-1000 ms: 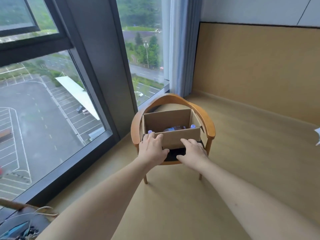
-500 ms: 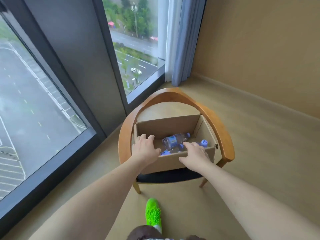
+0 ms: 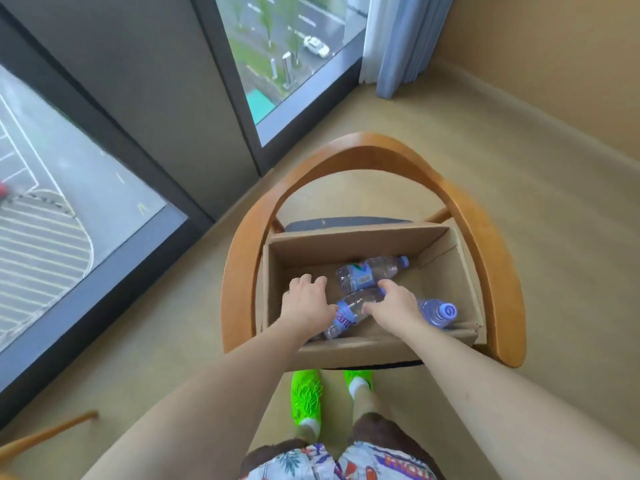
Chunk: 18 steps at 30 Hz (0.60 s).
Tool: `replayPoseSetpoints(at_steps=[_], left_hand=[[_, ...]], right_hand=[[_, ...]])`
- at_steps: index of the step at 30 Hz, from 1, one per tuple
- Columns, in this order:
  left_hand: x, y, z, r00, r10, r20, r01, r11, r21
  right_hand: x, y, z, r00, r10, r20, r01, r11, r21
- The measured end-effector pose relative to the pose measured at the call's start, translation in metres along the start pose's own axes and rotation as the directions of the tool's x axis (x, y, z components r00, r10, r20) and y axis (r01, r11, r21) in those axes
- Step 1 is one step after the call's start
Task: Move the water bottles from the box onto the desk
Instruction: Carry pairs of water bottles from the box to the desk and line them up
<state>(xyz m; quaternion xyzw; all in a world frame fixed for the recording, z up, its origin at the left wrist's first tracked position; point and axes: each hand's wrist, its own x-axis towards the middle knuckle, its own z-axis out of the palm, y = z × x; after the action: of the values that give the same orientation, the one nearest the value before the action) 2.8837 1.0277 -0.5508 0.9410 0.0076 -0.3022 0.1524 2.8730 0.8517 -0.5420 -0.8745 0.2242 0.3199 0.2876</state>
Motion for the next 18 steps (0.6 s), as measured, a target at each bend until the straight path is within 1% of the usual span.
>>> replayPoseSetpoints(at_steps=[2,4,8,10,13,15,18], left_hand=[[0.018,0.007,0.017,0.999,-0.024,0.035,0.025,0.999,-0.021],[0.033,0.014,0.035,0.997,-0.037,0.069,0.040,0.999,-0.035],[0.064,0.020,0.074,0.986,-0.084,0.143,0.088,0.996,-0.024],[0.080,0.023,0.092,0.979,-0.101,0.176,0.109,0.993,-0.036],[0.100,0.027,0.116,0.967,-0.136,0.214,0.148,0.988,-0.042],[0.109,0.028,0.130,0.950,-0.173,0.259,0.184,0.983,-0.016],[0.115,0.030,0.145,0.937,-0.196,0.290,0.189,0.981,0.051]], right_hand=[[0.029,0.001,0.000,0.998,0.064,0.001,-0.063,0.990,0.127],[0.056,0.005,0.002,0.990,0.140,0.001,-0.135,0.955,0.264],[0.106,0.013,0.020,0.961,0.266,0.079,-0.268,0.814,0.516],[0.128,0.017,0.029,0.940,0.327,0.094,-0.320,0.754,0.573],[0.161,0.023,0.041,0.905,0.424,0.047,-0.365,0.711,0.601],[0.176,0.025,0.046,0.875,0.476,0.089,-0.405,0.619,0.673],[0.190,0.028,0.050,0.838,0.496,0.228,-0.465,0.431,0.774]])
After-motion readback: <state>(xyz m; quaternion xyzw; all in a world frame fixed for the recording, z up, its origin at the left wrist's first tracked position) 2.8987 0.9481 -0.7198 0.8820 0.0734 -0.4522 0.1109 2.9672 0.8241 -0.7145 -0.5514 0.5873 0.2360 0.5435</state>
